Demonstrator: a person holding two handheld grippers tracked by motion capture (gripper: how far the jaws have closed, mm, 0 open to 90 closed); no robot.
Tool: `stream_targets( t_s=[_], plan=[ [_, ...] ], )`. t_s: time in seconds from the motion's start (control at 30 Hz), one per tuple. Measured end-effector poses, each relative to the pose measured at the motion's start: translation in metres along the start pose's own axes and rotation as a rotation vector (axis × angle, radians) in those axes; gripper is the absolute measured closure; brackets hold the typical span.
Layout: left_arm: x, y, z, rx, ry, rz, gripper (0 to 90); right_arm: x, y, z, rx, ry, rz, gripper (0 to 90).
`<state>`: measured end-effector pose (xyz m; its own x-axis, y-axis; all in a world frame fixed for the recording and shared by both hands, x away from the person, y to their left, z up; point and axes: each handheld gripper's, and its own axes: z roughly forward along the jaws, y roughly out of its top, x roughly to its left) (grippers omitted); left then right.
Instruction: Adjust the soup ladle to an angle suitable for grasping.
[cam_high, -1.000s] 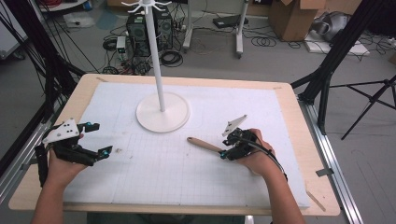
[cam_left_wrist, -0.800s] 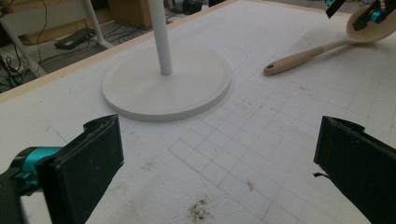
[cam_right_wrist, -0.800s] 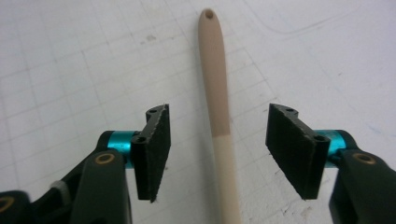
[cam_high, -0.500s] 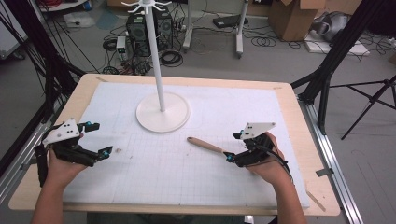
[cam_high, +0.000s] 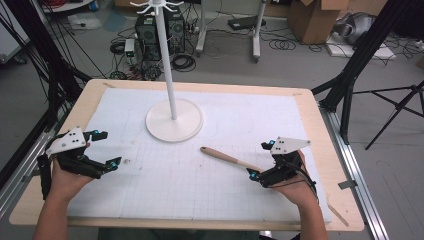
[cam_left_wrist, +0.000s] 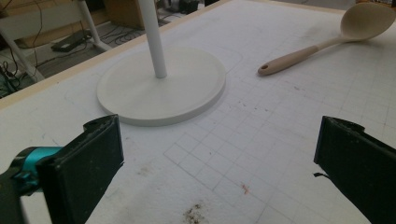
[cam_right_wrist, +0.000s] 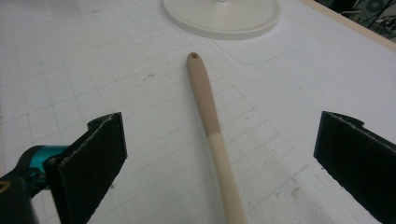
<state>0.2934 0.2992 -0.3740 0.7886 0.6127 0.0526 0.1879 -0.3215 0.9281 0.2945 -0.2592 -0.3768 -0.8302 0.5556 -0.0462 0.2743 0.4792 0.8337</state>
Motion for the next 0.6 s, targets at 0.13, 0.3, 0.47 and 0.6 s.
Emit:
stream_targets(
  t_s=[0.13, 0.3, 0.47, 0.6],
  plan=[
    [0.0009, -0.0003, -0.0021, -0.005, 0.003, -0.005, 1.7, 0.0027, -0.0012, -0.0026, -0.031, -0.005, 0.002, 0.0],
    [0.0008, 0.0004, -0.0023, -0.005, 0.004, 0.000, 1.7, 0.0037, -0.0041, -0.0018, -0.033, -0.006, -0.001, 0.0],
    [0.0007, -0.0014, 0.0001, 0.008, 0.004, 0.000, 1.7, 0.0014, -0.0045, -0.0029, -0.042, -0.001, 0.005, 0.0],
    [0.0005, -0.0008, 0.0003, 0.000, -0.001, -0.003, 1.7, 0.0018, -0.0030, -0.0028, -0.028, 0.002, 0.006, 0.0]
  ],
)
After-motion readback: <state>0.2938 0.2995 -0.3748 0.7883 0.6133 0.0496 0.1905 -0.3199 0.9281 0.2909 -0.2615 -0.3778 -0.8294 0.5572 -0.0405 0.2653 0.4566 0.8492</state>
